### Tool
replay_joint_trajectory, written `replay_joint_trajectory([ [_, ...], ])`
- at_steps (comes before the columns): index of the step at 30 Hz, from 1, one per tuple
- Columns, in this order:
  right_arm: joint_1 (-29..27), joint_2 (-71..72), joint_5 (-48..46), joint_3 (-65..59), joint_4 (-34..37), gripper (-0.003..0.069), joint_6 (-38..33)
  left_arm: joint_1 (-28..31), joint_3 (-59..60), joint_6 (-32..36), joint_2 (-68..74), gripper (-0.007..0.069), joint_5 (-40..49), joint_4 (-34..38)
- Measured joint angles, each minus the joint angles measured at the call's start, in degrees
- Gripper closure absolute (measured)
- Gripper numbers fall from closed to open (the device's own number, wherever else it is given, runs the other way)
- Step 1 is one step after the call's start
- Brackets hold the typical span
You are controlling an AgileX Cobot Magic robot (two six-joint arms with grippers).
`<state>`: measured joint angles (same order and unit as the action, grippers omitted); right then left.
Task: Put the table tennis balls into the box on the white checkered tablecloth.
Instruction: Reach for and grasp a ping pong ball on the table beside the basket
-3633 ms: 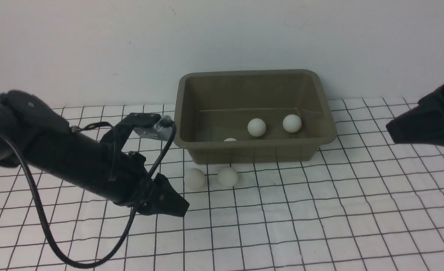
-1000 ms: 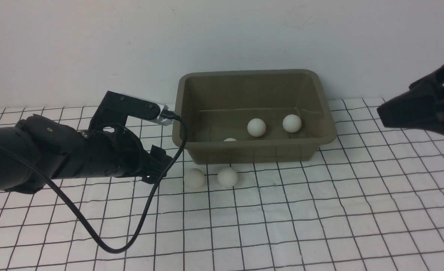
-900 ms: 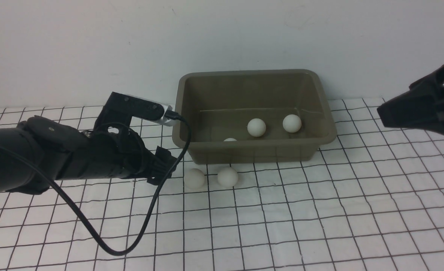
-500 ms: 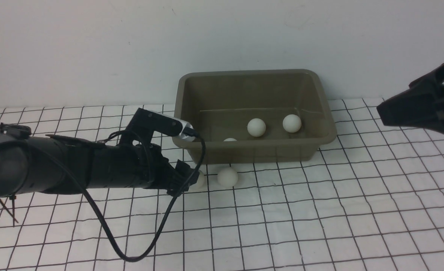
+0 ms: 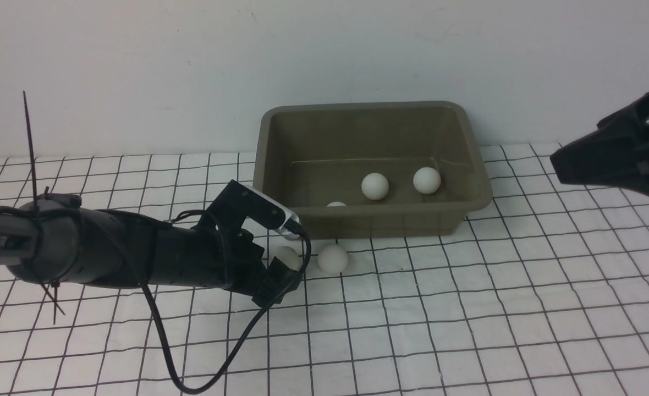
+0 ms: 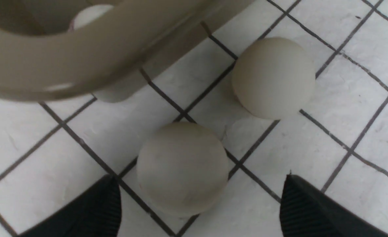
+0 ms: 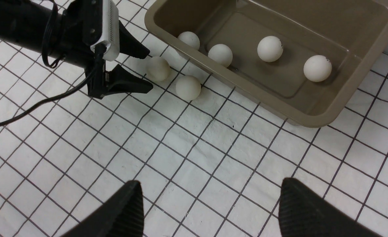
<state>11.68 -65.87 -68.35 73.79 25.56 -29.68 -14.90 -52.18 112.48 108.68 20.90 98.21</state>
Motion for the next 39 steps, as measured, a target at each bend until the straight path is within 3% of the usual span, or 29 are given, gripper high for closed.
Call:
replay_joint_trajectory([
  [20, 0.00, 0.00, 0.00, 0.00, 0.00, 0.0164, 0.00, 0.00, -4.16, 0.84, 5.45, 0.0054, 0.60, 0.05],
  [24, 0.00, 0.00, 0.00, 0.00, 0.00, 0.0164, 0.00, 0.00, -4.47, 1.91, 5.64, 0.0156, 1.20, 0.05],
  [27, 0.00, 0.00, 0.00, 0.00, 0.00, 0.0164, 0.00, 0.00, -4.73, 2.95, 5.64, 0.0277, 1.34, 0.05],
  [39, 0.00, 0.00, 0.00, 0.00, -0.19, 0.0164, -0.25, 0.00, -4.73, 4.37, 0.94, 0.0272, 3.22, -0.01],
])
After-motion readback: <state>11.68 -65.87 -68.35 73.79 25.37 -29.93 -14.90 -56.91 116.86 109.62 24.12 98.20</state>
